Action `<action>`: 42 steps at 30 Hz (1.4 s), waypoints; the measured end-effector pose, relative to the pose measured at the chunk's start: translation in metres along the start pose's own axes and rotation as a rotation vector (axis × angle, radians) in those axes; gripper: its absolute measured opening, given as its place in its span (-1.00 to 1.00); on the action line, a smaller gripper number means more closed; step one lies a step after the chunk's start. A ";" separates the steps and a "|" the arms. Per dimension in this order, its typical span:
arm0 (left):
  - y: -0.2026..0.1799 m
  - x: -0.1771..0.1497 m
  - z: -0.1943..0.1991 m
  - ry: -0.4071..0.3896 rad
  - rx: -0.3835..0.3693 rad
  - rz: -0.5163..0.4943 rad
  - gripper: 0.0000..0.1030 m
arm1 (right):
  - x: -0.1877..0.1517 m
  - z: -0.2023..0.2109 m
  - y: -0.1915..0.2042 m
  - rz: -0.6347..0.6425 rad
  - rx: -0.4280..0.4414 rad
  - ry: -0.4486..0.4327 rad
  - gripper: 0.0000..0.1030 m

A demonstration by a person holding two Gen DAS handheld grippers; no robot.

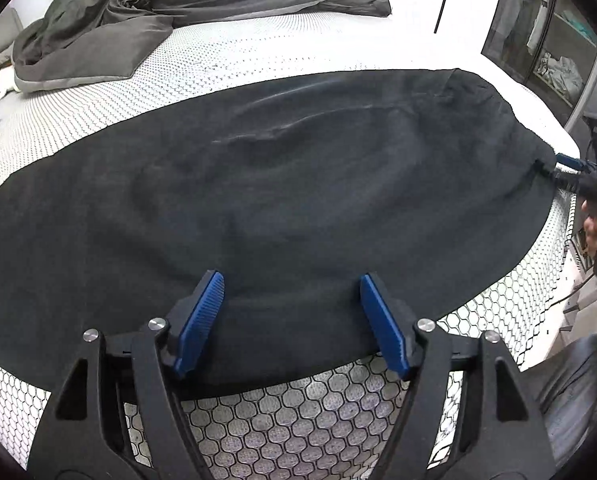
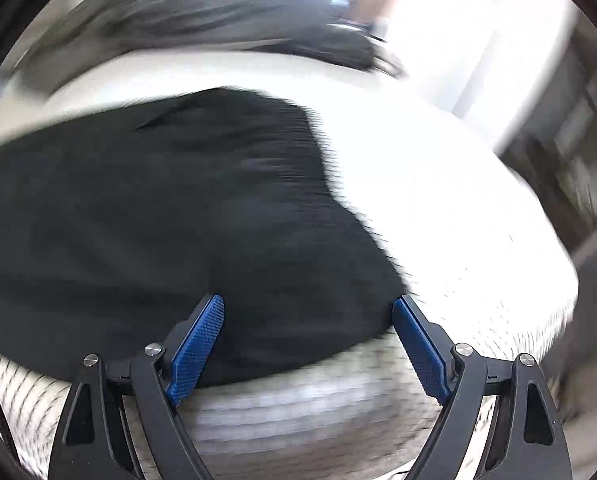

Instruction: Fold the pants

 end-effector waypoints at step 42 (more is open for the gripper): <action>0.153 0.019 0.016 0.007 0.202 0.216 0.47 | 0.030 -0.001 0.103 0.062 0.151 0.029 0.61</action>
Point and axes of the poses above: each gripper's, at about its wrist camera, not at the fingertips, and z roughly against the way its jaws point, y to its left, x to its top, the point moved 4 cm from there along -z, roughly the way its jaws point, and after that the axes turned 8 degrees about z, right-handed, at the moved point
